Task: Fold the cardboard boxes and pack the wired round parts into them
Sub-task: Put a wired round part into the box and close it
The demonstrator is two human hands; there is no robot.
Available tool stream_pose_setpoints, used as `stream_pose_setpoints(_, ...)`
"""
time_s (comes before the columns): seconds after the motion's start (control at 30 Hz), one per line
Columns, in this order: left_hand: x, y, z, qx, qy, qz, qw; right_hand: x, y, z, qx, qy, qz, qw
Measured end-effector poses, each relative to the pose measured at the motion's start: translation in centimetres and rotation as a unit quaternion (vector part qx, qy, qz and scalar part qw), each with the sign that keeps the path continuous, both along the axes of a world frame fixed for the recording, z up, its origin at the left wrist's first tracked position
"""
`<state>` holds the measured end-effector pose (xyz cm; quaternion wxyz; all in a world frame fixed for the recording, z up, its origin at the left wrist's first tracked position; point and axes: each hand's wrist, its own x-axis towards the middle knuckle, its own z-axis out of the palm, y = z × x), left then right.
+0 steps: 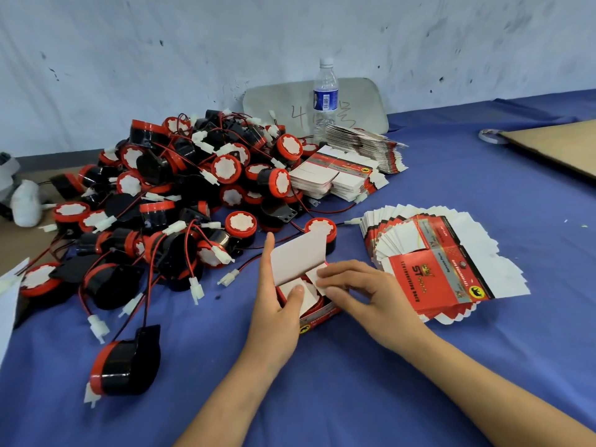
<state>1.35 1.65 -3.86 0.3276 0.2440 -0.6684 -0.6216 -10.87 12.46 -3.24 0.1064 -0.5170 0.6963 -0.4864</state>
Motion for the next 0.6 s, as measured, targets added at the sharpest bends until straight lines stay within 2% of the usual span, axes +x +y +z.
stream_pose_setpoints(0.13,0.1,-0.3,-0.1,0.024,-0.011,0.003,1.000,-0.1,0.0,0.0,-0.007,-0.027,-0.021,0.999)
stream_pose_setpoints(0.2,0.3,-0.5,0.2,0.014,-0.019,-0.006,1.000,-0.1,0.0,0.3,-0.032,-0.125,-0.038,0.991)
stream_pose_setpoints(0.27,0.5,-0.7,0.6,0.000,-0.031,-0.033,0.999,-0.1,0.2,0.7,-0.094,-0.176,-0.067,0.978)
stream_pose_setpoints(0.37,0.5,-0.8,0.8,-0.008,-0.028,-0.054,0.998,0.4,0.4,1.3,-0.158,-0.155,-0.015,0.975)
stream_pose_setpoints(0.47,0.4,-0.7,0.9,-0.002,-0.009,-0.059,0.998,0.9,0.1,1.2,-0.131,-0.089,0.020,0.987)
stream_pose_setpoints(0.6,0.4,-0.6,1.1,0.006,0.001,-0.073,0.997,0.8,0.0,1.1,-0.093,-0.119,0.023,0.988)
